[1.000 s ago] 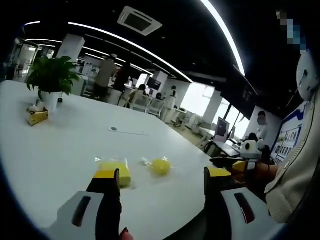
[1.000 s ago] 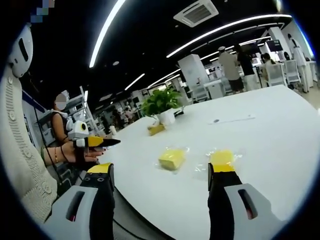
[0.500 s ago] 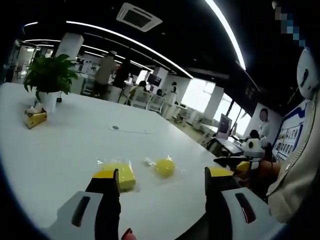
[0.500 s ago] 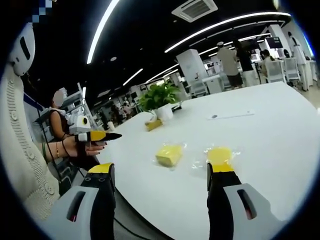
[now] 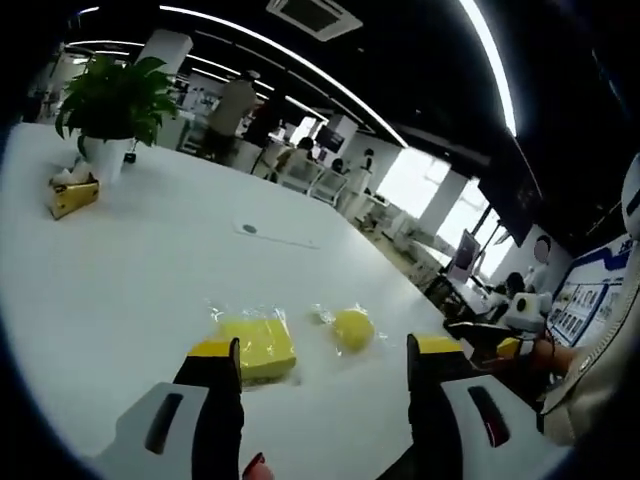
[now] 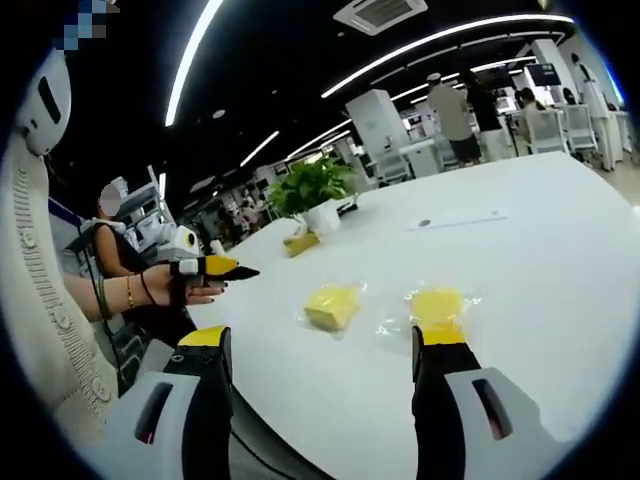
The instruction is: Compare the silicone blocks by pressing each to a similar depth, holding the contact briefly, and releasing to observe deformation and rebound differences across the visible hardness samples.
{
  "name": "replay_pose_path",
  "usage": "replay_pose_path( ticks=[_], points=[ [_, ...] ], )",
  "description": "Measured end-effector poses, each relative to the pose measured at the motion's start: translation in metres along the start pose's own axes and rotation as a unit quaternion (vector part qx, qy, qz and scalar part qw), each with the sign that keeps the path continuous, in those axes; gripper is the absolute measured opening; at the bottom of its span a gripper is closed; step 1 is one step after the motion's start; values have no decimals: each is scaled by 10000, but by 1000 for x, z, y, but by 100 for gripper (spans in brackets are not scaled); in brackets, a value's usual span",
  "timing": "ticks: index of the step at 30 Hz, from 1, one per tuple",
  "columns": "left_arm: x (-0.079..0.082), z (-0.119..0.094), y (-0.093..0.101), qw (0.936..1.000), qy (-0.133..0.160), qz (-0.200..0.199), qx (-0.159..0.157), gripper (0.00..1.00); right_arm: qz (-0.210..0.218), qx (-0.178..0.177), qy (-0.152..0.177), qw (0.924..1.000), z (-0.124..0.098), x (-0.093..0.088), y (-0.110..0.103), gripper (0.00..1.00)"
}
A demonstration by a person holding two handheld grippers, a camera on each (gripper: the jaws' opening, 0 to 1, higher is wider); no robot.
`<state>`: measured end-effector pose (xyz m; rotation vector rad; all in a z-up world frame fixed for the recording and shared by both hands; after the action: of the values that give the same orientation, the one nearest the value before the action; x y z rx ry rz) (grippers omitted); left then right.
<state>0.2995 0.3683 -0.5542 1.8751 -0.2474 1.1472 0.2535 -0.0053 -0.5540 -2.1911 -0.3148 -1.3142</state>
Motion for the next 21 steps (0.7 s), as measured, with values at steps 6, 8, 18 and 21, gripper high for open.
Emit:
replay_pose_path(
  ticks=[6,8,18,21],
  points=[
    [6,12,-24,9989,246,-385,-49,66,32,-77,-90,9999,6,1,5,67],
    [5,17,-35,9986,238,-473,-31,66,30,-102,-111,9999,7,2,5,67],
    [-9,43,-84,9962,-81,-863,88,67,161,-231,-252,9993,20,1,5,66],
    [-12,47,-95,9947,-83,-1020,84,65,163,-253,-356,9989,24,-2,4,66]
  ],
)
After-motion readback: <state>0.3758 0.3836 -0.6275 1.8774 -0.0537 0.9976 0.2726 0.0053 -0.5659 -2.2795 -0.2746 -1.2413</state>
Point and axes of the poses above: the point that each gripper's makers call its tool centre point, and the gripper's own axes: z roughly forward along the fingers, y roughly to its right, x roughly out of its top, the point moved 10 cm from there along -z, roughly backward along the fingers, and after that the axes turned 15 degrees about -x, right-handed, at the moved point
